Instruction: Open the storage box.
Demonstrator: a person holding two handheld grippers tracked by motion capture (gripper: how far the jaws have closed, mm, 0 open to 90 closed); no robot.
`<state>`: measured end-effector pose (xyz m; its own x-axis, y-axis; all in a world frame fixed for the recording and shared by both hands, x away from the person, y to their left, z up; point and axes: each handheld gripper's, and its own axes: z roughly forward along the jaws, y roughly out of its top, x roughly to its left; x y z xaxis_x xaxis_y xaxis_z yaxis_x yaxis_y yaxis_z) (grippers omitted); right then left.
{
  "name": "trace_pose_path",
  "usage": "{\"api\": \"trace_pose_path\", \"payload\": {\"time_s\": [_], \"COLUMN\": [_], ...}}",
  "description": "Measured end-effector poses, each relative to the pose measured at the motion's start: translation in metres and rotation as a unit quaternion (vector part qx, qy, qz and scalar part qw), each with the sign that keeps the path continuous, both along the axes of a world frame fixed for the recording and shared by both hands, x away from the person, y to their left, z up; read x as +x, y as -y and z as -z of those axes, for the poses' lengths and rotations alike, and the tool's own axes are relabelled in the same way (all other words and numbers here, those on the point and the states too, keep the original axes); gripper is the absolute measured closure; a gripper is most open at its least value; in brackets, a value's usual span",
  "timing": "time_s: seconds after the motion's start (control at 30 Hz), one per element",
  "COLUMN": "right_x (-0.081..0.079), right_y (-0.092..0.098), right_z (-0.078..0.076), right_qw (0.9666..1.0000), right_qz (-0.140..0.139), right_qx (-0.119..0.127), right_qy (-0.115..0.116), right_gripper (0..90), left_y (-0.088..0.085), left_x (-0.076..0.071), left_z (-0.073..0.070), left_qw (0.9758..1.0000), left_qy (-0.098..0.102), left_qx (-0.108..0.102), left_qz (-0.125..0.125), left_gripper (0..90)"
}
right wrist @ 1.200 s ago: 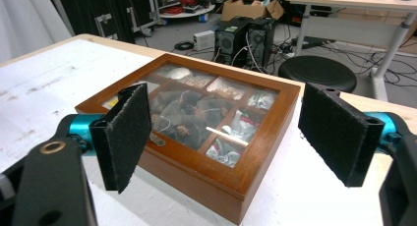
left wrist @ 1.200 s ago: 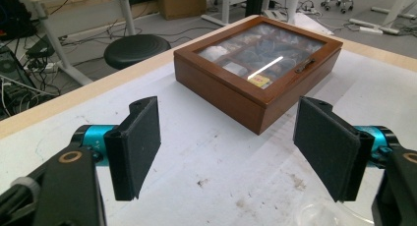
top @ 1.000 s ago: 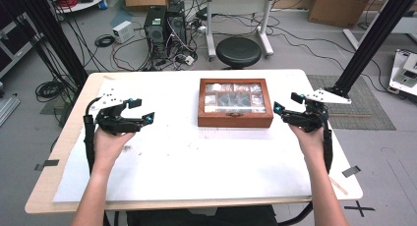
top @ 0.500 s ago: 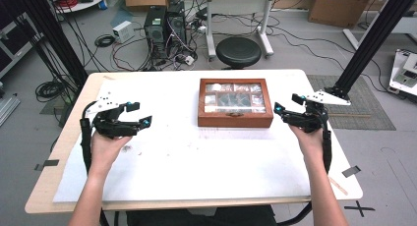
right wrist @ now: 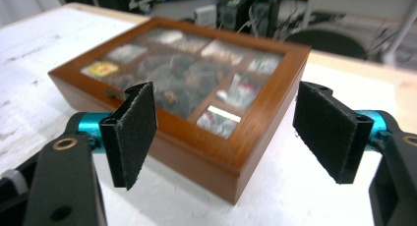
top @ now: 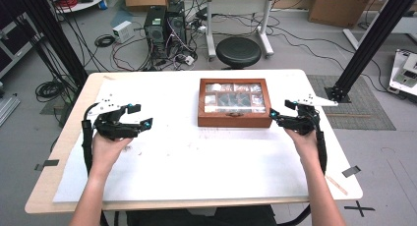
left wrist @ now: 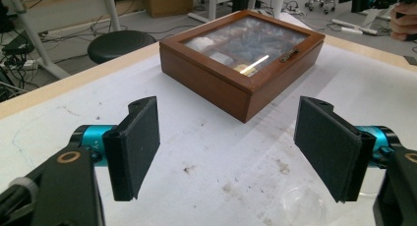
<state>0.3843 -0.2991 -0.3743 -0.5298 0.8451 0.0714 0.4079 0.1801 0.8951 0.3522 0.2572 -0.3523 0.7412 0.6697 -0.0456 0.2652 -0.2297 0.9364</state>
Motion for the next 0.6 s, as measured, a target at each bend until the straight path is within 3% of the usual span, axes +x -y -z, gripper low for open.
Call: {"api": "trace_pose_path", "payload": {"time_s": [0.03,0.17,0.6], "right_x": [0.004,0.009,0.021], "right_y": [0.002,0.003,0.001], "right_z": [0.005,0.016,0.037], "right_qw": [0.9998,0.9989,0.9943], "right_qz": [-0.011,-0.017,-0.024], "right_qx": [0.005,-0.008,-0.044], "right_qy": [-0.017,-0.042,-0.094], "right_gripper": [29.5,33.3,43.0], "left_y": [0.001,0.001,0.001], "left_x": [0.0,0.001,0.0], "left_z": [0.001,0.004,0.006], "left_qw": [1.0,1.0,0.9999], "left_qy": [-0.001,-0.008,-0.011], "left_qx": [-0.001,0.003,0.005], "left_qz": [0.001,0.001,-0.004], "left_gripper": [25.4,25.4,25.4]}}
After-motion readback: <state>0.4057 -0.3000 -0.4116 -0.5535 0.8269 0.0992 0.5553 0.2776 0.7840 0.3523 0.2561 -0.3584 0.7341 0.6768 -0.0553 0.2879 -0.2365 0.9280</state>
